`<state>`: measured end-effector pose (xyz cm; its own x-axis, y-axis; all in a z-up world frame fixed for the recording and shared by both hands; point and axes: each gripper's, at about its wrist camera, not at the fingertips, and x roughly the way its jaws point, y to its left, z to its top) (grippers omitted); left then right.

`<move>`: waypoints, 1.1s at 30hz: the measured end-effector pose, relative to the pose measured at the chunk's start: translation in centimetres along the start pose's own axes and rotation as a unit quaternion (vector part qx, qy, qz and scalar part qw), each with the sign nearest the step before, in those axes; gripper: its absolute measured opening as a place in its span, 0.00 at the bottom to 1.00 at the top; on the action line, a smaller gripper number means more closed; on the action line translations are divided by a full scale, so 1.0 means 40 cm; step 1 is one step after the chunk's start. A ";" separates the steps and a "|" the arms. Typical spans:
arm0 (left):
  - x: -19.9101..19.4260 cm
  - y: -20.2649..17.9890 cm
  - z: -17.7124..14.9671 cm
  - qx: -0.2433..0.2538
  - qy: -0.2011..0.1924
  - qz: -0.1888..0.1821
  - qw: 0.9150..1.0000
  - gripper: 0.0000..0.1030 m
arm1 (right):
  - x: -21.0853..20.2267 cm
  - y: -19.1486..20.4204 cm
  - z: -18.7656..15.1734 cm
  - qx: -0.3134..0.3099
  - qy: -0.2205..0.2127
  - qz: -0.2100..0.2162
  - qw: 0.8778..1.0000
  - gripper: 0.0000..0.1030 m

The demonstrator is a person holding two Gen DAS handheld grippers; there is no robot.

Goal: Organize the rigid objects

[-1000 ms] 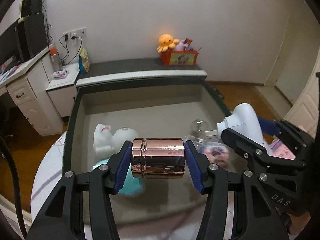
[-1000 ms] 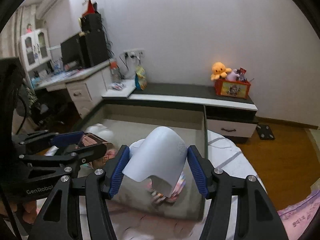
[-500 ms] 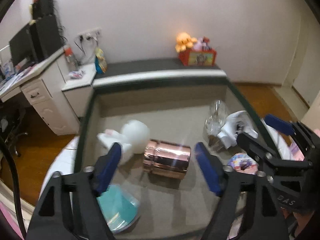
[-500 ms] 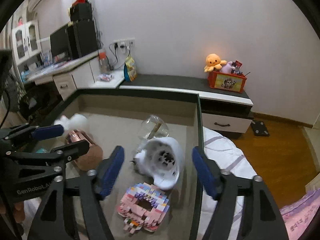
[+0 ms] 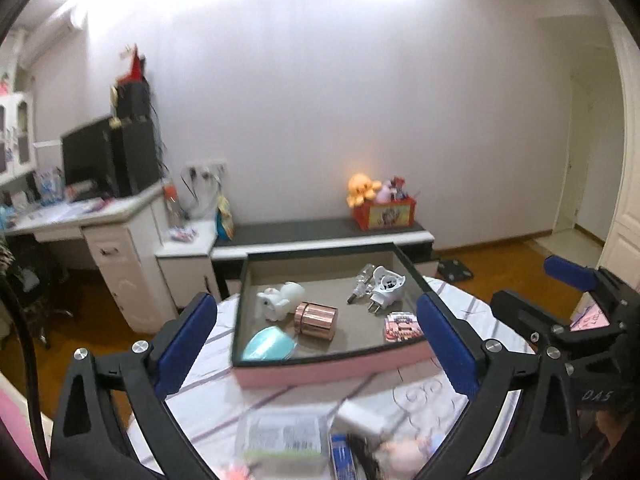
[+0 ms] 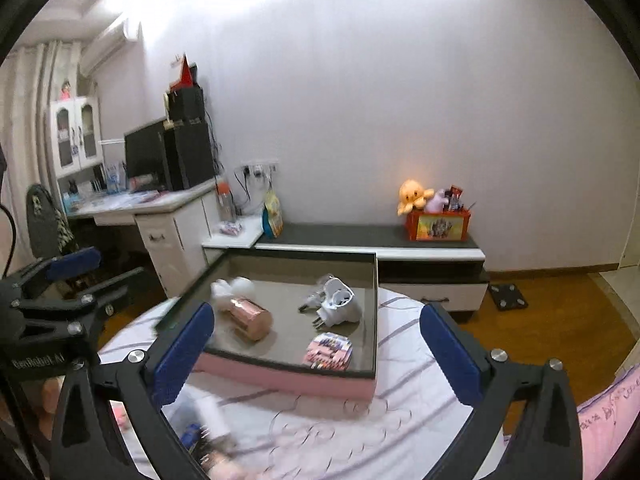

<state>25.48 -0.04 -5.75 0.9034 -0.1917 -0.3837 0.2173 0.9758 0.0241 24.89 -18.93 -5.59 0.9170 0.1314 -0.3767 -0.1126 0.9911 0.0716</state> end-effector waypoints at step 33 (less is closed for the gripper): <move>-0.507 -0.046 -0.111 0.003 -0.113 0.076 0.991 0.99 | -0.515 0.144 -0.110 -0.038 -0.105 -0.012 0.994 1.00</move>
<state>5.12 2.49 -2.13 0.9855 -0.0616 -0.1578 0.0736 0.9948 0.0709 3.66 -15.85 -1.47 0.9783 0.1086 -0.1766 -0.1119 0.9937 -0.0088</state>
